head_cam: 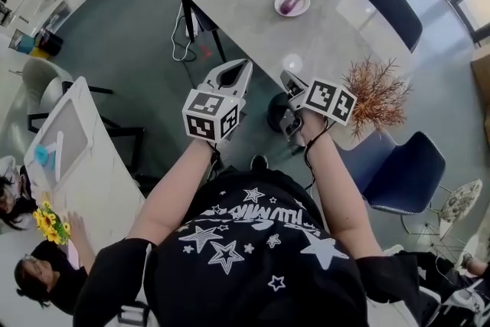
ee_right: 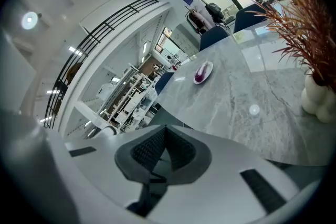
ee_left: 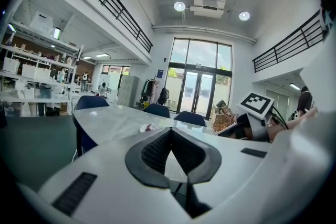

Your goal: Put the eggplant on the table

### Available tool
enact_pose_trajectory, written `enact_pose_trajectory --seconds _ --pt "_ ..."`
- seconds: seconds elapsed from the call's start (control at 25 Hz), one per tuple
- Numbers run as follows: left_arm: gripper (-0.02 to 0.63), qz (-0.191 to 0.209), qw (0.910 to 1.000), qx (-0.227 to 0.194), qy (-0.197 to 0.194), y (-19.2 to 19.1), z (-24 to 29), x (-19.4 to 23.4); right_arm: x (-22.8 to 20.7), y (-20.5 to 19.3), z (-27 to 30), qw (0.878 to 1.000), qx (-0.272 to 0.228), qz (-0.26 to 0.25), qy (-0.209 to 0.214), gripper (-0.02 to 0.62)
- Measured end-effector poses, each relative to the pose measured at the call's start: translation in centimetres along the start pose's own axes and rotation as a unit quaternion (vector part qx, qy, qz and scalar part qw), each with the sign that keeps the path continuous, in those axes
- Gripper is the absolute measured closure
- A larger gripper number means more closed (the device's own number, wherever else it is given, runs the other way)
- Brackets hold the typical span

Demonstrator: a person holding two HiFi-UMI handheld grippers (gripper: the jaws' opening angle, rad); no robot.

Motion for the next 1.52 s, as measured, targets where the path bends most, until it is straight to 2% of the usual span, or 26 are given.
enact_pose_trajectory --seconds 0.2,0.4,0.56,1.12,1.52 --pt "0.598 0.007 0.9998 -0.001 -0.018 0.0 -2.2 -0.5 1.6 -1.5 -1.1 1.0 -0.02 -0.002 -0.009 0.588" --pt "0.598 0.008 0.9996 -0.002 -0.028 -0.7 -4.7 -1.0 3.6 -4.0 -2.4 0.999 -0.027 -0.028 -0.018 0.588" --pt "0.598 0.01 0.9993 -0.001 -0.035 -1.4 -6.5 -2.0 4.0 -5.8 -3.6 0.999 -0.031 -0.023 -0.021 0.588" --pt "0.598 -0.001 0.9993 -0.01 -0.035 -4.4 -13.6 -4.2 7.4 -12.3 -7.5 0.996 -0.045 -0.075 -0.035 0.588" --pt "0.598 -0.009 0.9991 -0.006 -0.042 -6.6 -15.8 -5.7 8.0 -15.1 -9.8 0.99 -0.054 -0.116 -0.054 0.588"
Point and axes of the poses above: the fingertips, and each gripper's own axes: z forward along the fingers, x to its left, y out of its top, the point moved 7 cm from there along -z, backward along the fingers, and after that the axes turned 4 degrees about x, right-handed, at the moved point
